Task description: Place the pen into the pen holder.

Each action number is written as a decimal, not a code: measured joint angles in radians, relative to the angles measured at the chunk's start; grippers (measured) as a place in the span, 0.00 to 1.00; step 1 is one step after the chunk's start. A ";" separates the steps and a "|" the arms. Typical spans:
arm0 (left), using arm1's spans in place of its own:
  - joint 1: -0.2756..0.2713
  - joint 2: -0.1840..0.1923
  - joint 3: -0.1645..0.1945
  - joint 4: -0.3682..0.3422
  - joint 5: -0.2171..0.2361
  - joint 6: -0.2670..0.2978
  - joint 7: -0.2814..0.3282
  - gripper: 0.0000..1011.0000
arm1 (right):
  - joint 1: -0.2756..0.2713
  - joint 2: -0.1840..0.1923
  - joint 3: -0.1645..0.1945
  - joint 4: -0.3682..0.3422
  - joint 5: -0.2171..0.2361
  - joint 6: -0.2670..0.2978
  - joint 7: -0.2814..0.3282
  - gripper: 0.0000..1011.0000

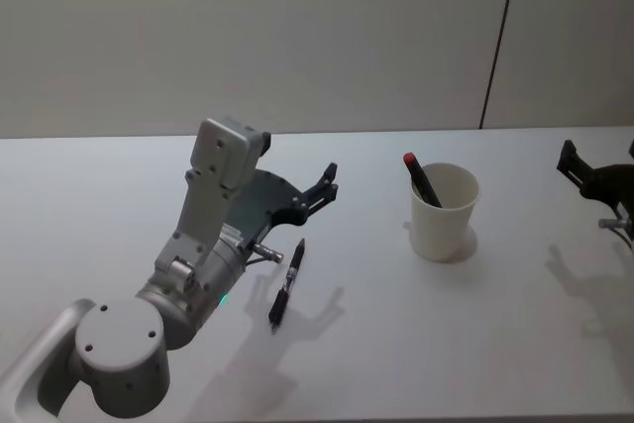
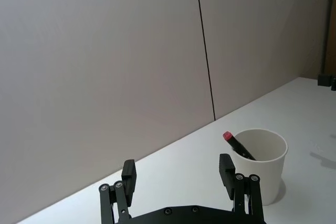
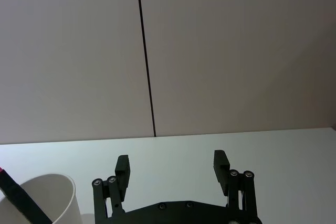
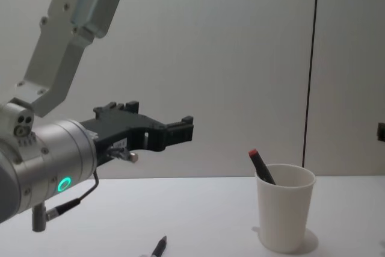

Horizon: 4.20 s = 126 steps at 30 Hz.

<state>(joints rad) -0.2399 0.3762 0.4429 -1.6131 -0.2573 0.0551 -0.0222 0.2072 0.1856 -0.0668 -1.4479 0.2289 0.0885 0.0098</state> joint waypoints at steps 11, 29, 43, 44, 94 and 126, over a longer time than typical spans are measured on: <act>-0.020 -0.016 -0.014 0.048 -0.084 0.076 -0.041 1.00 | -0.002 0.001 0.001 -0.001 0.000 0.002 -0.001 0.99; -0.036 -0.032 -0.019 0.117 -0.150 0.204 -0.094 1.00 | -0.003 0.002 0.001 -0.002 0.000 0.003 -0.002 0.99; -0.020 -0.028 -0.014 0.123 -0.157 0.288 -0.086 1.00 | -0.003 0.002 0.002 -0.002 0.000 0.003 -0.002 0.99; -0.018 -0.028 -0.013 0.124 -0.157 0.295 -0.085 1.00 | -0.003 0.002 0.001 -0.002 0.000 0.003 -0.002 0.99; -0.035 -0.053 -0.002 0.257 -0.073 0.389 -0.108 0.76 | -0.002 0.002 0.001 -0.001 0.000 0.003 -0.002 0.99; -0.031 -0.057 -0.005 0.243 -0.033 0.383 -0.091 0.18 | -0.002 0.002 0.001 -0.001 0.000 0.003 -0.002 0.99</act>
<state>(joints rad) -0.2706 0.3192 0.4378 -1.3702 -0.2902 0.4385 -0.1128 0.2047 0.1871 -0.0654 -1.4493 0.2289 0.0911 0.0078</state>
